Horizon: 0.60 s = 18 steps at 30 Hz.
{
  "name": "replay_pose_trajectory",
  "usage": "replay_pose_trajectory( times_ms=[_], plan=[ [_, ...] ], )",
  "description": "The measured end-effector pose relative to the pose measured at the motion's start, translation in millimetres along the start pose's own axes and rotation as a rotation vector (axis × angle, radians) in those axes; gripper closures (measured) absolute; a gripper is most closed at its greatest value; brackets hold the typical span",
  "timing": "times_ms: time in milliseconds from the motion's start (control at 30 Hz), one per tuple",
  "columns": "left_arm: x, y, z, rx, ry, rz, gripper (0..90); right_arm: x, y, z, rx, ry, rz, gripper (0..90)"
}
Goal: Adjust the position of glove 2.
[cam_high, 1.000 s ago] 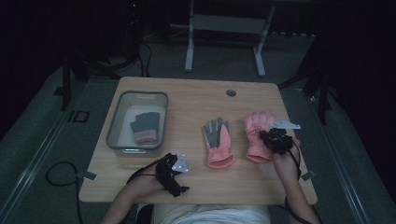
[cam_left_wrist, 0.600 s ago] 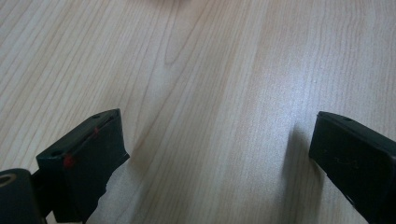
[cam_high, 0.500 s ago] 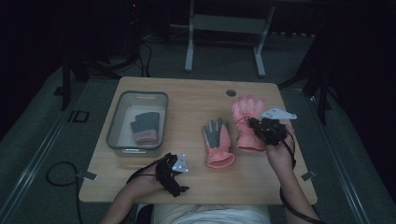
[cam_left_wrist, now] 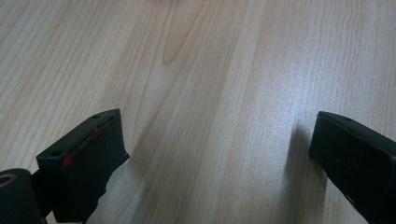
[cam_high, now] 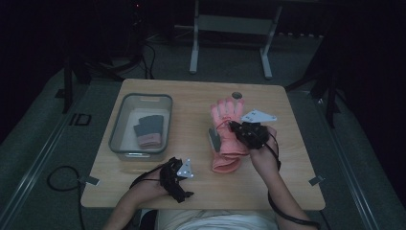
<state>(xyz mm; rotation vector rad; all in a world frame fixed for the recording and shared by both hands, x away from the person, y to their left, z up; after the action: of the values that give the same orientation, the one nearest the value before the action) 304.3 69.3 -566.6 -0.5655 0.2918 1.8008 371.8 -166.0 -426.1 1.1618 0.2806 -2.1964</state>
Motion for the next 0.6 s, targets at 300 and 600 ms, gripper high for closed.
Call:
replay_pose_trajectory(
  times_ms=[300, 600],
  plan=[
    [-0.4, -0.9, 1.4, 0.004, 0.011, 0.005, 3.1, 13.0, -7.7, -19.6, -0.008, -0.048, -0.024, 87.3],
    [-0.2, -0.9, 1.8, 0.006, 0.008, 0.001, 3.1, 34.6, -2.6, -46.9, 0.017, -0.120, -0.065, 87.1]
  ],
)
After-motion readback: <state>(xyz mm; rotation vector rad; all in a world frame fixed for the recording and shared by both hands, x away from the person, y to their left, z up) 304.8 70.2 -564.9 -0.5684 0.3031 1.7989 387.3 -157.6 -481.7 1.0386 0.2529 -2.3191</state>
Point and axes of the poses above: each handheld gripper's, and its own axes: z roughly backward along the jaws, x roughly out of its underside, y roughly to its right, the point moved 2 cm from there along -z, roughly forward along the jaws, and after that the axes turned 4 degrees about -y, right-handed, at the moved point
